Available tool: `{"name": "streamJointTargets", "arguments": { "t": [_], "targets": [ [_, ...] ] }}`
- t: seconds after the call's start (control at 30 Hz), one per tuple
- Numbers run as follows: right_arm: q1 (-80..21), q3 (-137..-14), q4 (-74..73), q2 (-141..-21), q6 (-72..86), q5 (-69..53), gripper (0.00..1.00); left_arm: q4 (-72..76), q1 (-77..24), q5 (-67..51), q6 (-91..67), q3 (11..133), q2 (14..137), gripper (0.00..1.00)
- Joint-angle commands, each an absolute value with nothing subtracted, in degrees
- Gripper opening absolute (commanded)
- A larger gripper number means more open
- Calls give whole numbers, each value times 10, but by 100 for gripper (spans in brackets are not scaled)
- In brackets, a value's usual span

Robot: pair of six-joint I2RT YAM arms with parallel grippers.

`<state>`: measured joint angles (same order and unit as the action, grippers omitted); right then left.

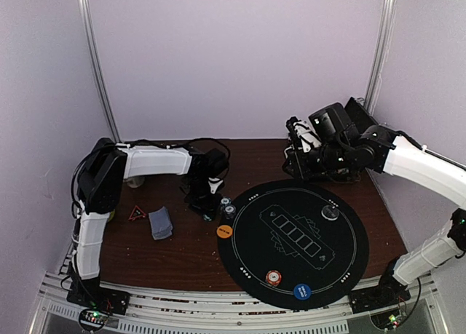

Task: Distribute texas hold em gaming equipment
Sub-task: Place the poker chip at the center of the board, then pick up the poker chip from the center of the board.

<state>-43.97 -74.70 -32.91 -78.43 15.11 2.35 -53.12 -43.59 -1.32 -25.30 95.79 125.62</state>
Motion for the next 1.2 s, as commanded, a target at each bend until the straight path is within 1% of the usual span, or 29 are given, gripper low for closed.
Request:
{"name": "streamJointTargets", "arguments": {
  "t": [0.0, 0.2, 0.43, 0.53, 0.67, 0.8, 0.93, 1.0, 1.03, 1.13, 1.17],
  "targets": [
    [-438, -754, -342, -763, 163, 30, 40, -352, -410, 10, -217, 999, 1348, 38],
    [-438, -753, -345, -757, 171, 31, 40, -359, -399, 10, -219, 1020, 1345, 39],
    [-439, -756, -343, -762, 176, 22, 41, -359, -399, 9, -215, 1033, 1309, 53],
    [-439, -757, -344, -761, 176, 19, 41, -359, -396, 13, -214, 1029, 1285, 55],
    [-439, -757, -343, -762, 176, 17, 41, -362, -393, 8, -213, 1014, 1253, 62],
    [-439, -758, -342, -765, 177, 13, 41, -362, -392, -3, -216, 990, 1218, 62],
    [-440, -755, -340, -769, 178, 12, 41, -338, -394, -83, -219, 948, 1186, 53],
    [-440, -756, -339, -772, 178, 10, 41, -326, -400, -97, -217, 928, 1178, 51],
    [-440, -757, -340, -773, 178, 11, 41, -324, -404, -98, -215, 922, 1176, 52],
    [-440, -758, -341, -774, 177, 11, 41, -325, -415, -104, -203, 910, 1180, 60],
    [-441, -758, -342, -774, 177, 11, 41, -325, -416, -98, -204, 905, 1183, 60]
  ]
}}
